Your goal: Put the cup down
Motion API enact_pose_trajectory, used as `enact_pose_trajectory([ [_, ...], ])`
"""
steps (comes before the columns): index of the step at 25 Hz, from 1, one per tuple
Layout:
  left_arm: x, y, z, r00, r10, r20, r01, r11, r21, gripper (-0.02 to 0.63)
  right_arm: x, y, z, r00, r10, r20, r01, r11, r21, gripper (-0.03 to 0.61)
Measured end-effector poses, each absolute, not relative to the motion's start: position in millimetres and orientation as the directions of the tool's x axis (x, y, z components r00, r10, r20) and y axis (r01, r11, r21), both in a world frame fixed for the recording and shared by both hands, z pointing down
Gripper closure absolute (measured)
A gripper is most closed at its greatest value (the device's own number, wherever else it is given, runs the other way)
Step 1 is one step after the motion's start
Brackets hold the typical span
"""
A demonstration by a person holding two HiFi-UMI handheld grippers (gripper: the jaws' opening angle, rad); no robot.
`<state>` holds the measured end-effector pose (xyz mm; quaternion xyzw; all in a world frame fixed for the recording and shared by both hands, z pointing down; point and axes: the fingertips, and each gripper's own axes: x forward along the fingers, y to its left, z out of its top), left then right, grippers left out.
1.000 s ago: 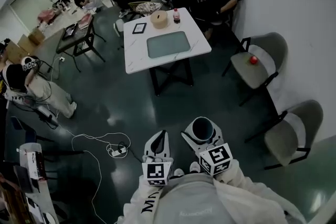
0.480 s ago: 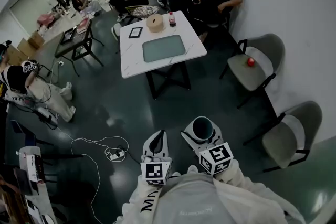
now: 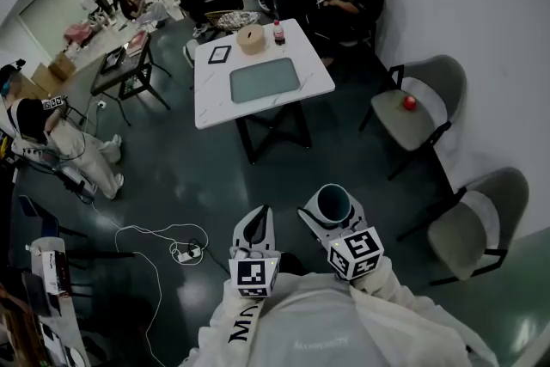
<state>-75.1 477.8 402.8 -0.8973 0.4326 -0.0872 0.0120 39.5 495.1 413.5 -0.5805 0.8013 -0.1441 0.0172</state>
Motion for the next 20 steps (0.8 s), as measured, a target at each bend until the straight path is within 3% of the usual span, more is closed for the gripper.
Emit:
enact_pose_trajectory([
  [20, -38, 410, 417, 0.666, -0.734, 0.135, -0.726, -0.679, -0.11, 0.603, 66, 427, 430, -0.292, -0.947, 0.134, -0.935, 0.253, -0.248, 0.189],
])
